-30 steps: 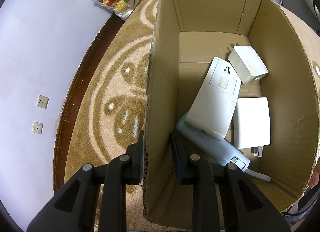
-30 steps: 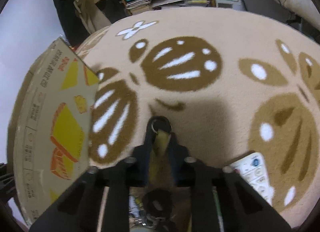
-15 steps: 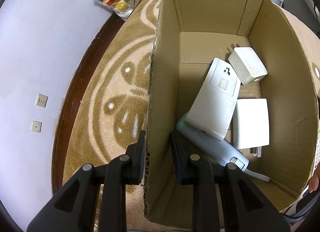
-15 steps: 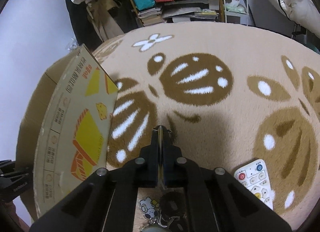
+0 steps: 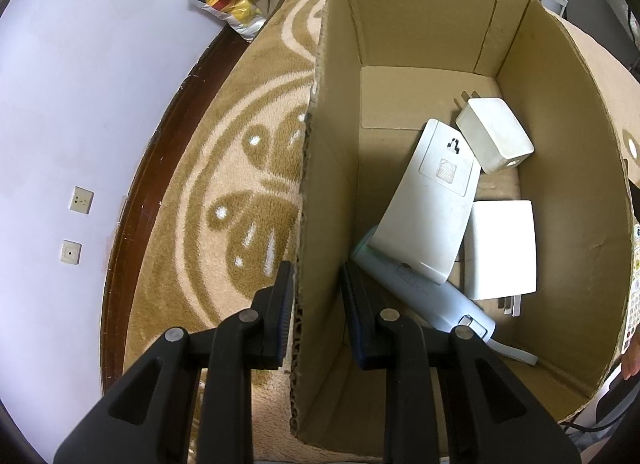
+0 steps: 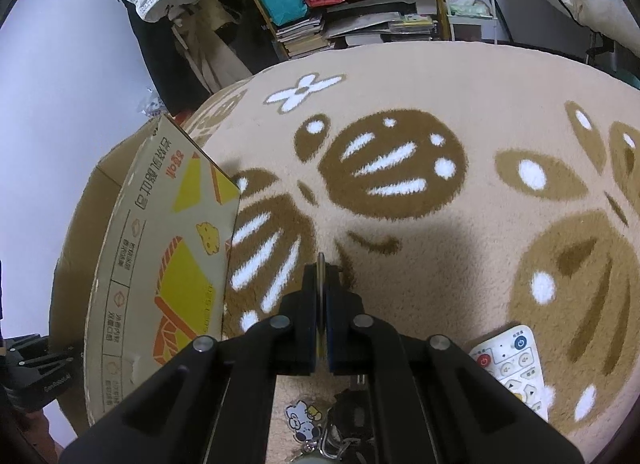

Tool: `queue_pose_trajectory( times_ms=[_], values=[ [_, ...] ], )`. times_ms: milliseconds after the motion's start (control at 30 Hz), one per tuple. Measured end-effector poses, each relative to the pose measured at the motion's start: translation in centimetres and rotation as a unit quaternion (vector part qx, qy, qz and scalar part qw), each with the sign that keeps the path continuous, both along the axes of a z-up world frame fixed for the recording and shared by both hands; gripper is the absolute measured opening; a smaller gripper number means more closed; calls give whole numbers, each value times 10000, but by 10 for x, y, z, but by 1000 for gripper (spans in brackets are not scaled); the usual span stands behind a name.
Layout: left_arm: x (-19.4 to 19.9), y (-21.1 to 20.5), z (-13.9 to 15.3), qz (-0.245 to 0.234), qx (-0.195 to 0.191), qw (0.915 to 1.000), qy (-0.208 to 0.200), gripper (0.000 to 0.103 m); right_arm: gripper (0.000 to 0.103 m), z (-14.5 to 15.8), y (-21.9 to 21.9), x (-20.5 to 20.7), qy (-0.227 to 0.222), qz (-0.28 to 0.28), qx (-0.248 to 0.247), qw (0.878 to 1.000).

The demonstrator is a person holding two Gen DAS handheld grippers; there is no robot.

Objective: Organize rigid objects
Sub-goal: 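Carry the yellow tag with the right tool and drop it into the box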

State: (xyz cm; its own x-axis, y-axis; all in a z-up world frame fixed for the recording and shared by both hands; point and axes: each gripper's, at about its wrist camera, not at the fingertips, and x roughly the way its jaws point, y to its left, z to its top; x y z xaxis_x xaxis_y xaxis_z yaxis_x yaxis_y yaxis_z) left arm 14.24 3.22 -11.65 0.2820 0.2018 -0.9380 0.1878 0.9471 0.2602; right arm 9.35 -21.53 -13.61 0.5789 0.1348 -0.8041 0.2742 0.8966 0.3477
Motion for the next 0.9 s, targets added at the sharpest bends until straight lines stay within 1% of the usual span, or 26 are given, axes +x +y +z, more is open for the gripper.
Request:
queue_pose_trajectory(
  times_ms=[167, 233, 400, 533, 667, 800, 900],
  values=[
    [0, 1, -1, -2, -2, 10000, -4, 24, 4, 0, -1, -1, -12, 25, 9, 10000],
    [0, 1, -1, -6, 9, 10000, -4, 24, 4, 1, 0, -1, -82, 46, 18, 10000],
    [0, -1, -2, -25, 48, 10000, -8, 24, 4, 13, 7, -4, -324, 137, -251, 9991],
    [0, -2, -2, -29, 55, 10000, -8, 24, 4, 23, 12, -3, -484, 181, -268, 9983],
    [0, -2, -2, -27, 56, 10000, -6, 24, 4, 43, 17, -5, -745, 193, -174, 9969],
    [-1, -4, -2, -46, 77, 10000, -9, 24, 4, 76, 30, -9, -1240, 307, -211, 9916],
    [-1, -5, -2, -52, 75, 10000, -12, 24, 4, 93, 39, -12, -1504, 440, -279, 9873]
  ],
)
